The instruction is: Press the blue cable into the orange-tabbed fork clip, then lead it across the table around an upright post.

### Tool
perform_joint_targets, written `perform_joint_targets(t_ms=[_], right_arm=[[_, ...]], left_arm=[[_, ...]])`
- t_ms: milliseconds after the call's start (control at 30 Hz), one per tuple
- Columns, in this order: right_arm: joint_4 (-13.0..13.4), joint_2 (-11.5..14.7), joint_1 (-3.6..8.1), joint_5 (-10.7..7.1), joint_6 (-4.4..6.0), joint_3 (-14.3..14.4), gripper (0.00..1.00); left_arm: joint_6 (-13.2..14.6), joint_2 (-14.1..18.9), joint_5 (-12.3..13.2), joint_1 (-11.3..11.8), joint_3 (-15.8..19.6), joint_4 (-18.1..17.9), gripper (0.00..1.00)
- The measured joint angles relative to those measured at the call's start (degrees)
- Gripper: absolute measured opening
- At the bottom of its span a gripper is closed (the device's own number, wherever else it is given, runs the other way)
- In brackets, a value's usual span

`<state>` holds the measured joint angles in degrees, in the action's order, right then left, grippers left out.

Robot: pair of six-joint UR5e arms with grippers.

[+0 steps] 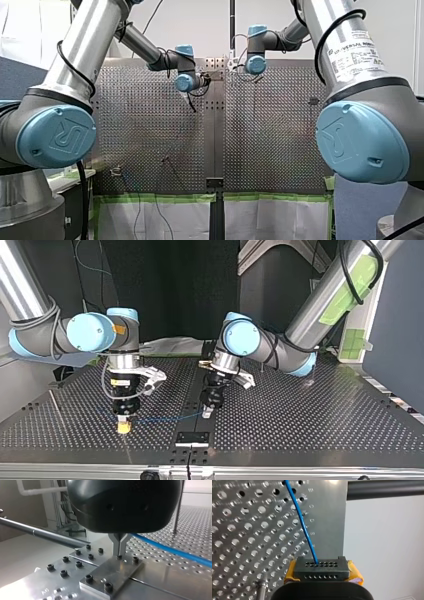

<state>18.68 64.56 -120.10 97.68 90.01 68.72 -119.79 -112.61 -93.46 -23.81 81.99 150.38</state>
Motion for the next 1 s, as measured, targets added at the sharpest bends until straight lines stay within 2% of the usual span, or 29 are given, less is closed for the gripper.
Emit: perform_joint_targets(t_ms=[467,733,1000], right_arm=[[-1.5,1.8,2.12,0.56,0.0,0.0,0.0],[-2.5,2.1,3.26,0.59,0.0,0.0,0.0],[-2.9,2.2,4.1,0.59,-0.02,0.0,0.0]], left_arm=[[-3.7,-0.1,2.1,-0.9,-1.4,0.2,0.0],[-6.7,-0.5,3.9,-1.7,-3.5,0.3,0.0],[-7.5,-0.5,4.1,-1.8,-3.8,0.4,0.0]])
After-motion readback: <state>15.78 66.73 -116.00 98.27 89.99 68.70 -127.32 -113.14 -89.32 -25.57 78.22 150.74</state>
